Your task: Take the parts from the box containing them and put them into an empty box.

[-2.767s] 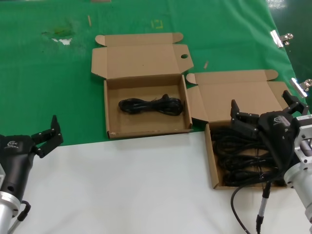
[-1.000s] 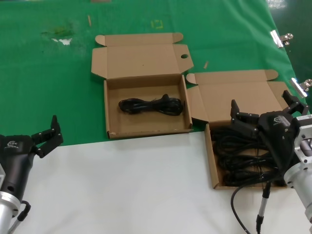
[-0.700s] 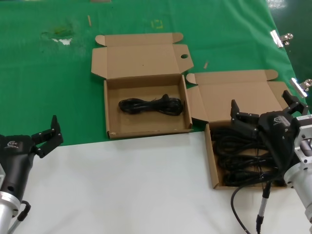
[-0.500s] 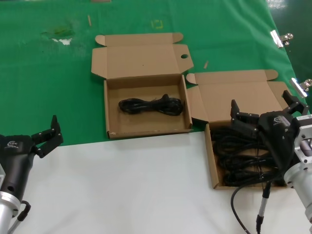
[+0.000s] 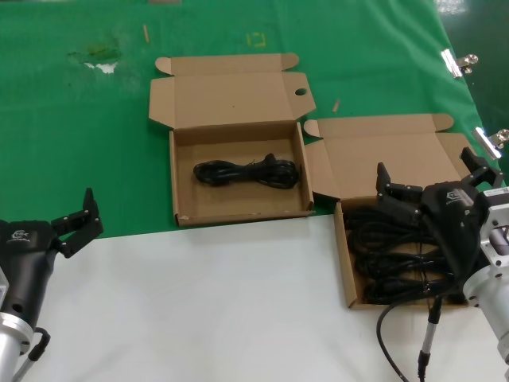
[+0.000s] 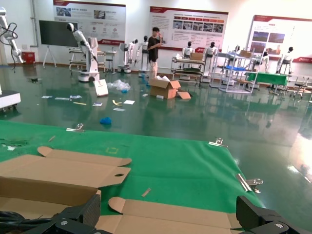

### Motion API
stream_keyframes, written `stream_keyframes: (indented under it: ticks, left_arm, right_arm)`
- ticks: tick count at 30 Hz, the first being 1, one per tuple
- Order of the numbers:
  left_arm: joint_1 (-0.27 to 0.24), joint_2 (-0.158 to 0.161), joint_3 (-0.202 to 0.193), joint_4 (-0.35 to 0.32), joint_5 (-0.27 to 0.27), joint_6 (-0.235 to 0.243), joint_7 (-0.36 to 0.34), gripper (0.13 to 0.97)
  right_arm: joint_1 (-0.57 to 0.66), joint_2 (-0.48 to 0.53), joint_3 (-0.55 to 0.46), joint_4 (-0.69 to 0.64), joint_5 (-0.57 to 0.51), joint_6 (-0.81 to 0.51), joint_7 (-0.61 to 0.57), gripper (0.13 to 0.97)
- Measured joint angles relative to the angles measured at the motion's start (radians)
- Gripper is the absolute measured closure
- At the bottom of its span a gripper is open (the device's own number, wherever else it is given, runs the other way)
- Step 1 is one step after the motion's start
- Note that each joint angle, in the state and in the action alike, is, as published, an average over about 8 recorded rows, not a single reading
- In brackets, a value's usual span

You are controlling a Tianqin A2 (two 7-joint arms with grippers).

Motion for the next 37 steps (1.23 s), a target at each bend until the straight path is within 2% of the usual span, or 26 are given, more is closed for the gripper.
stream_keyframes:
  ticks: [37]
  left_arm:
    - [0.0,0.0,0.0,0.0,0.0,0.0,0.0,0.132]
  right_arm:
    - [0.0,0.0,0.0,0.0,0.0,0.0,0.0,0.129]
